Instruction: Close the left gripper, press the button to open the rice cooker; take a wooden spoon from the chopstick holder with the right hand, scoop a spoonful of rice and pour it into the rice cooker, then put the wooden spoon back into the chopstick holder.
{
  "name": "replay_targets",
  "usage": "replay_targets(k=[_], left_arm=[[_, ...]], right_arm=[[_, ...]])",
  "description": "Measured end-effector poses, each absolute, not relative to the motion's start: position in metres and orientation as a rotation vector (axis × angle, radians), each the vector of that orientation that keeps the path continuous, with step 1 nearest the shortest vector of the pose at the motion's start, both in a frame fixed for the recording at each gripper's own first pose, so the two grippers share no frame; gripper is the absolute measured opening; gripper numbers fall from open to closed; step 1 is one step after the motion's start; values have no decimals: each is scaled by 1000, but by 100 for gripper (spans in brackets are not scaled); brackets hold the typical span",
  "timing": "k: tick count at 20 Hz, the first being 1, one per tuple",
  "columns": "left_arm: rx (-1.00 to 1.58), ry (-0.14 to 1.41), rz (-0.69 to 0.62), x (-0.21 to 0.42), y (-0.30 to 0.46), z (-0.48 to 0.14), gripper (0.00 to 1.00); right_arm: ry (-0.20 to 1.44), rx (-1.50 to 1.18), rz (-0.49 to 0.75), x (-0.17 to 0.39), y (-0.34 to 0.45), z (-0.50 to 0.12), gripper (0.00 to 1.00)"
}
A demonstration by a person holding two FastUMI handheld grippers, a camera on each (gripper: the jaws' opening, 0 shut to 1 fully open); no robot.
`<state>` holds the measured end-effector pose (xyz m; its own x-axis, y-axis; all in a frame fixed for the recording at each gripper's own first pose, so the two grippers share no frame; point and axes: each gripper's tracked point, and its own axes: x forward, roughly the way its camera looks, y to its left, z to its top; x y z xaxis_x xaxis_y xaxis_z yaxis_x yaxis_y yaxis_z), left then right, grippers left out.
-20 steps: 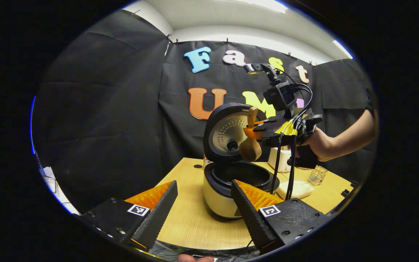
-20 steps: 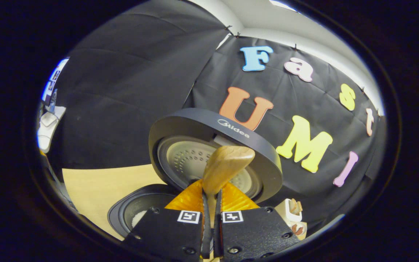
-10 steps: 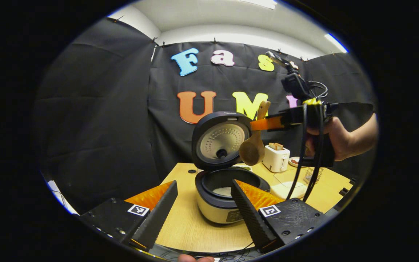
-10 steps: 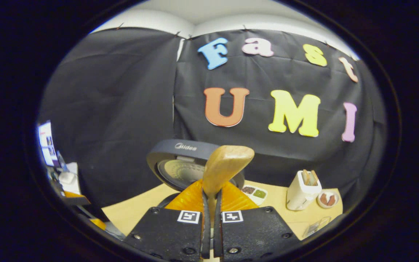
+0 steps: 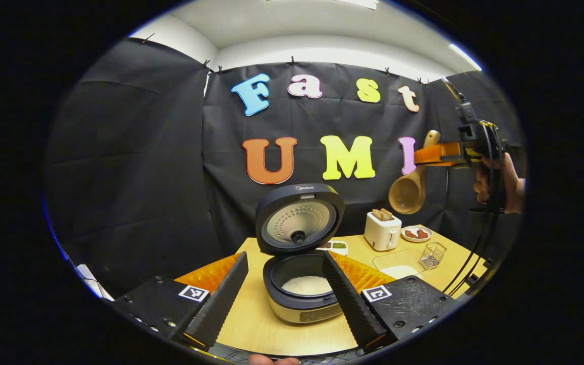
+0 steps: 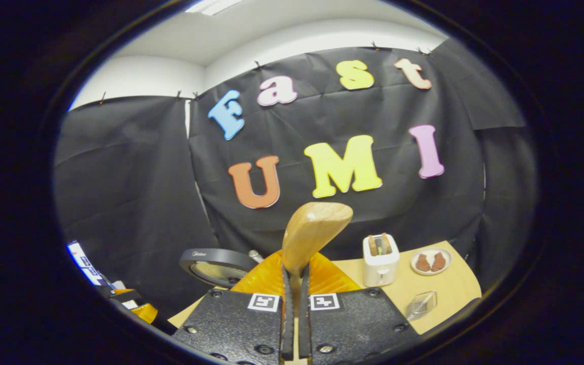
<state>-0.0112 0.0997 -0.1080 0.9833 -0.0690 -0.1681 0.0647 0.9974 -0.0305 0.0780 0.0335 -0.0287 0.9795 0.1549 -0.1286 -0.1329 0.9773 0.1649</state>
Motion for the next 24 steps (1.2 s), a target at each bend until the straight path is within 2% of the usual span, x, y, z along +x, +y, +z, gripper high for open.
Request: replay_targets(k=[5, 9, 11, 16, 24], left_arm=[[-57, 176, -59, 12, 64, -95, 95], [-29, 180, -49, 31, 44, -85, 95], [-33, 182, -35, 38, 37, -80, 95], [-66, 211, 20, 52, 21, -75, 95], [-82, 236, 97, 65, 11, -67, 95]], right_arm=[[146, 160, 5, 77, -80, -37, 8], [203, 179, -90, 90, -152, -70, 6], [230, 190, -130, 99, -181, -91, 9], [303, 183, -179, 126, -225, -155, 8], [442, 242, -198, 154, -247, -255, 9]])
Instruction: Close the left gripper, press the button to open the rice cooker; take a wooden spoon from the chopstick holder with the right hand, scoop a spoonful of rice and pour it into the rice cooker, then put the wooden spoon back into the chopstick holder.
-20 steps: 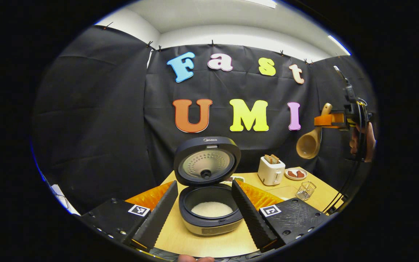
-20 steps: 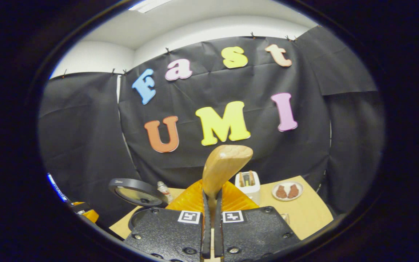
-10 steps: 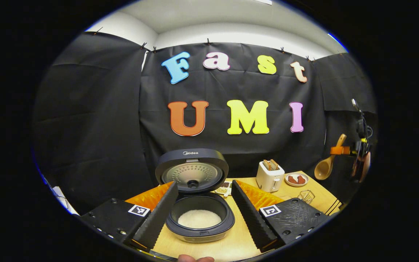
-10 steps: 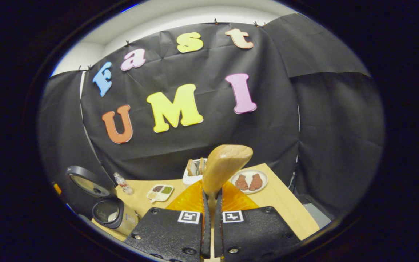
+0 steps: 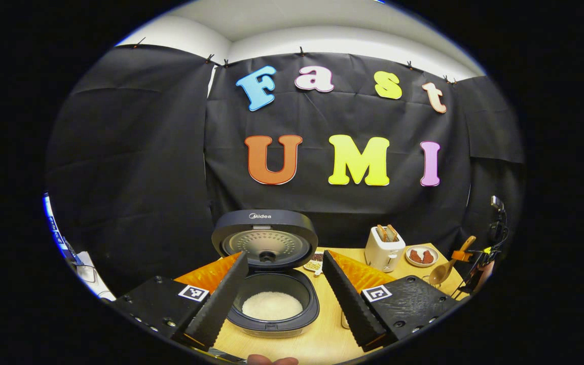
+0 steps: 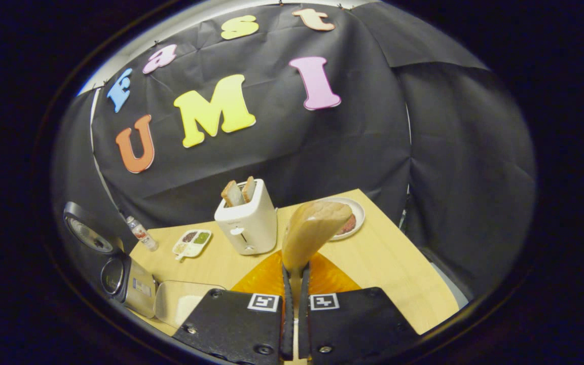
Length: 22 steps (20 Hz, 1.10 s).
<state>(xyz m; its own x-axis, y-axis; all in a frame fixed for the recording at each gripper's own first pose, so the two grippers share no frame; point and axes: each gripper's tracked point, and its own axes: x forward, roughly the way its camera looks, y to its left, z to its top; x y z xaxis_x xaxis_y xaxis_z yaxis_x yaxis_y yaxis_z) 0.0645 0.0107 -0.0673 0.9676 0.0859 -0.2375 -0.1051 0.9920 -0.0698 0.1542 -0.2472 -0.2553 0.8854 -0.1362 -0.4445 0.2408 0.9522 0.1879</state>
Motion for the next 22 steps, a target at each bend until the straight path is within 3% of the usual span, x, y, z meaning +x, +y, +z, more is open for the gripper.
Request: replay_targets(k=[9, 13, 15, 16, 17, 18, 21, 22], left_arm=[[-106, 214, 149, 75, 5, -52, 95], [-95, 198, 152, 81, 4, -46, 94], [-99, 184, 153, 86, 3, -41, 95], [-100, 173, 155, 89, 5, -38, 94], [-98, 158, 159, 92, 8, -34, 95], [-90, 143, 153, 97, 7, -32, 95], [-76, 104, 149, 110, 14, -21, 94], [-76, 88, 151, 115, 18, -16, 94]], right_arm=[[514, 249, -177, 171, -250, -319, 12], [492, 271, -151, 173, -248, -314, 17], [461, 245, -142, 172, -251, -297, 26], [451, 225, -152, 172, -255, -291, 45], [436, 206, -172, 170, -262, -283, 56], [417, 199, -182, 169, -267, -273, 77], [375, 160, -205, 156, -277, -242, 94], [353, 147, -218, 152, -282, -229, 96]])
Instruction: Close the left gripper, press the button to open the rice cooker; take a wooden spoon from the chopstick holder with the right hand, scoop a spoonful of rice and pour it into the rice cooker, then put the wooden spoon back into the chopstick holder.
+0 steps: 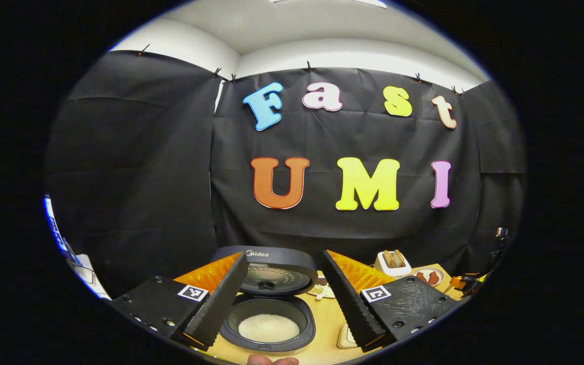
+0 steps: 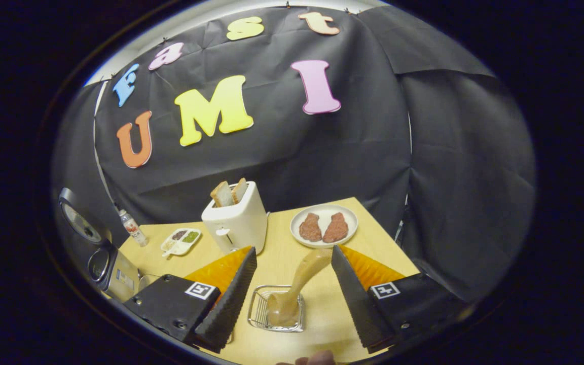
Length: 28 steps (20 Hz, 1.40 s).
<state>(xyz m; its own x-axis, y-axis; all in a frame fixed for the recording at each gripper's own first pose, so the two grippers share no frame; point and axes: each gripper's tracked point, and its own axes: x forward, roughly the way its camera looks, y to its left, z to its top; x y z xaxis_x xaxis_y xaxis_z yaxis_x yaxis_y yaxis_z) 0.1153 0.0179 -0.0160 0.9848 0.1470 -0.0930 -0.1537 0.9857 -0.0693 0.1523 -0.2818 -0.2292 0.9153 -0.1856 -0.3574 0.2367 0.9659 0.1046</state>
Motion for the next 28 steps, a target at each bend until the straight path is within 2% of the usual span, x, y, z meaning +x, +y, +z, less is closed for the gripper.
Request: replay_targets(k=[4, 12, 18, 22, 28], left_arm=[[-77, 67, 167, 141, 38, -14, 94], [-98, 153, 166, 197, 68, -38, 95], [-150, 348, 151, 224, 79, -82, 95], [-143, 460, 132, 210, 80, -97, 97], [-164, 591, 87, 151, 66, -128, 96]], right_arm=[[266, 102, -229, 134, -282, -174, 96], [147, -27, -201, 65, -249, -99, 100], [134, -33, -268, 14, -241, -92, 100], [156, -44, -262, 1, -225, -98, 100], [159, -60, -150, 19, -182, -95, 100]])
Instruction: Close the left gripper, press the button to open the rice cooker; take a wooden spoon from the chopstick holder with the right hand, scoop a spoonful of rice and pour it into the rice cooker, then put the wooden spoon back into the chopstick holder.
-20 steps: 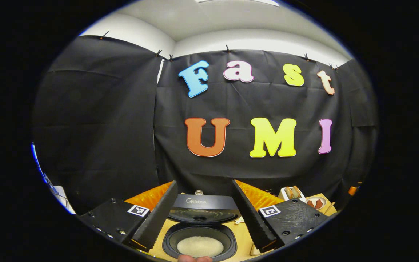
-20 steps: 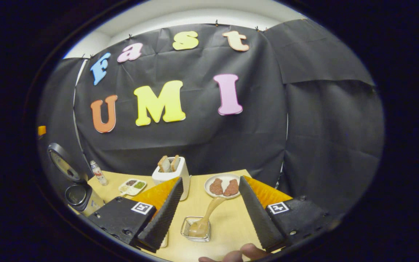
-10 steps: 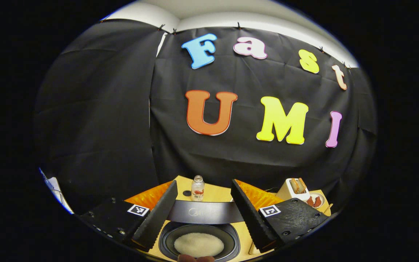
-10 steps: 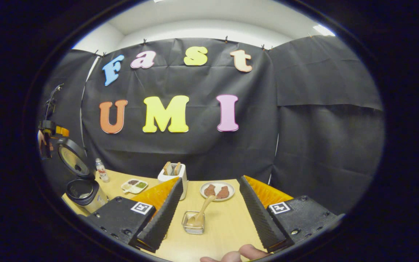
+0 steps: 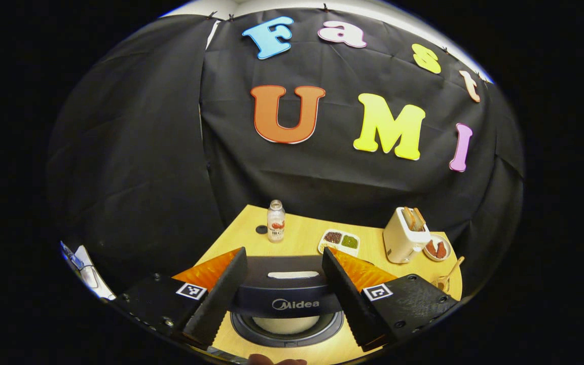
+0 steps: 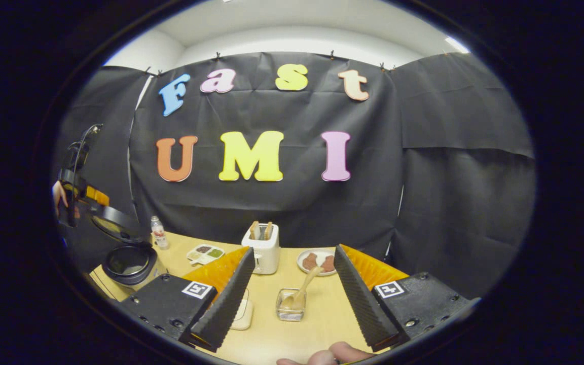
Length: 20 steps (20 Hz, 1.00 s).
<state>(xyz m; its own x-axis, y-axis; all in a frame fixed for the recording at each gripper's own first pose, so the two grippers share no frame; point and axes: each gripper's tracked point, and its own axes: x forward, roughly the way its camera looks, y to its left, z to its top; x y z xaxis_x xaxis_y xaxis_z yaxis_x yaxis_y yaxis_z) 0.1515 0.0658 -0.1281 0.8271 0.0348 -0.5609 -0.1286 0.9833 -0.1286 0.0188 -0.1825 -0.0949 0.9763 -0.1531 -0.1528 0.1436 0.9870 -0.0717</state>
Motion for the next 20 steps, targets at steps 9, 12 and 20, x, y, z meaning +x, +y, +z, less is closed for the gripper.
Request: replay_targets(k=[9, 12, 20], left_arm=[[-205, 758, 74, 84, 47, -203, 97], [-253, 816, 79, 74, 41, -223, 98], [-250, 898, 91, 62, 38, -251, 98]], right_arm=[[213, -65, 4, 31, -127, -112, 100], [230, -72, 35, 35, -119, -117, 100], [244, -46, 77, 45, -114, -121, 100]])
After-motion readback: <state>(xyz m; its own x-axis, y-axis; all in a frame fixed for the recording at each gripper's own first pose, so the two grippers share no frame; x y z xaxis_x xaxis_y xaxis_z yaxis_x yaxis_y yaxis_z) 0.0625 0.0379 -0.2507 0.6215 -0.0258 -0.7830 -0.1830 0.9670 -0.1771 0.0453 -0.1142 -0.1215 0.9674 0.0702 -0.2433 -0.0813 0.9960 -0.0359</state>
